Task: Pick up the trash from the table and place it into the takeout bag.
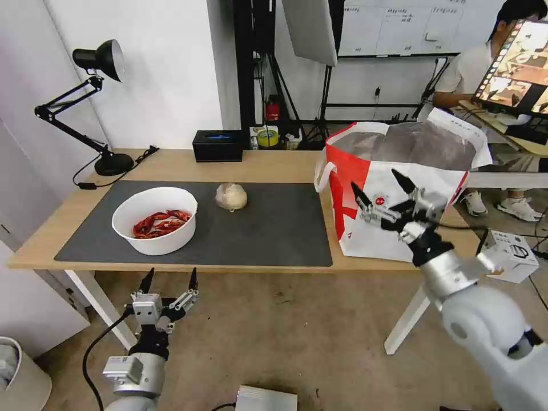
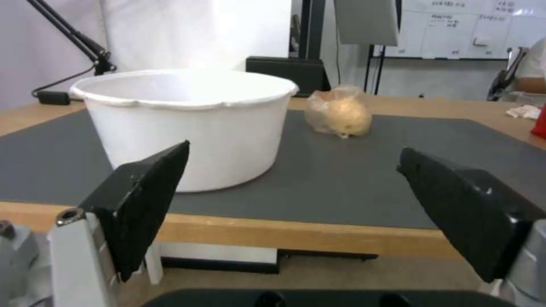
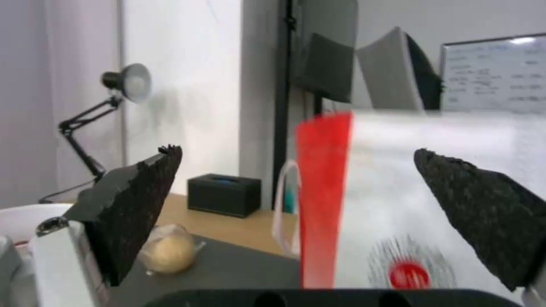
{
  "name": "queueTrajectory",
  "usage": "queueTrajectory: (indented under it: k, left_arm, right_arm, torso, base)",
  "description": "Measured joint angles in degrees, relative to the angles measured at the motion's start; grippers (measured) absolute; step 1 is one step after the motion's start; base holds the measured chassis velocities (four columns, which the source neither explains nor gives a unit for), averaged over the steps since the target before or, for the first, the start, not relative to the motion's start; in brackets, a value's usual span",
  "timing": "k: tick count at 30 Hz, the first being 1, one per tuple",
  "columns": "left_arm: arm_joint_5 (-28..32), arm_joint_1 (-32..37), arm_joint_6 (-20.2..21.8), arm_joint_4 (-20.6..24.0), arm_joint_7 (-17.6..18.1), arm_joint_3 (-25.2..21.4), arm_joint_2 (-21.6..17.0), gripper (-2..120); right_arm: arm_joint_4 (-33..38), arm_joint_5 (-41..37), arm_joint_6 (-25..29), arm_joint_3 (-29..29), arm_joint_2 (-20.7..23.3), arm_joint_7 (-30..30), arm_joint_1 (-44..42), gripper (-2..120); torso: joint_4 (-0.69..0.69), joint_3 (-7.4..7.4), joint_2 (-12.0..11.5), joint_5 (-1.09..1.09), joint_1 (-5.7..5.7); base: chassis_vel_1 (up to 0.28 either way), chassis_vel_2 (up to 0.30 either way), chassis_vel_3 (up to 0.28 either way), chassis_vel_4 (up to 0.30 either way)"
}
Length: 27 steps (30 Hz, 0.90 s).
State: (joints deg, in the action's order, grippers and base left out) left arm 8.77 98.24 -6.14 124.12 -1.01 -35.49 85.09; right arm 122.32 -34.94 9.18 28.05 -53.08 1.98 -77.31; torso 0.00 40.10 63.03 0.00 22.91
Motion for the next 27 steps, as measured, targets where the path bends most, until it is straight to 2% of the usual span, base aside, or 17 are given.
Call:
queueTrajectory:
  k: [3,7,14,20,27]
  left_arm:
    - [0.1,-0.1,0.0,-0.6,0.0,-0.4,0.1,100]
    - [0.1,-0.3,0.0,-1.2,0.0,-0.5,-0.1,100]
    - [0.3,-0.7,-0.6,-3.0,0.0,0.3,-1.0,100]
    - [0.3,-0.7,-0.7,-3.4,-0.1,0.8,-1.3,100]
    - [0.1,-0.8,-0.7,-3.6,-0.3,1.1,-1.2,100]
  right_arm:
    - [-1.6,4.6,2.0,0.4,-4.6,0.6,-3.2,100]
    - [-2.4,7.1,3.0,0.4,-6.4,1.0,-4.7,100]
    - [-4.3,13.6,4.8,-0.7,-12.4,0.0,-8.9,100]
    - [-4.3,16.4,4.9,-2.2,-15.9,-2.9,-12.3,100]
    - [-3.7,18.7,4.6,-3.6,-18.2,-5.1,-14.6,100]
  torso:
    - [0.0,0.0,0.0,0.0,0.0]
    - [0.0,0.0,0.0,0.0,0.0]
    - [0.01,0.01,0.0,0.0,0.01]
    - [0.0,0.0,0.0,0.0,0.01]
    - [0.0,0.0,0.0,0.0,0.01]
  base:
    - [0.0,0.0,0.0,0.0]
    - [0.0,0.0,0.0,0.0]
    - [0.0,0.0,0.0,0.0]
    - [0.0,0.0,0.0,0.0]
    - [0.0,0.0,0.0,0.0]
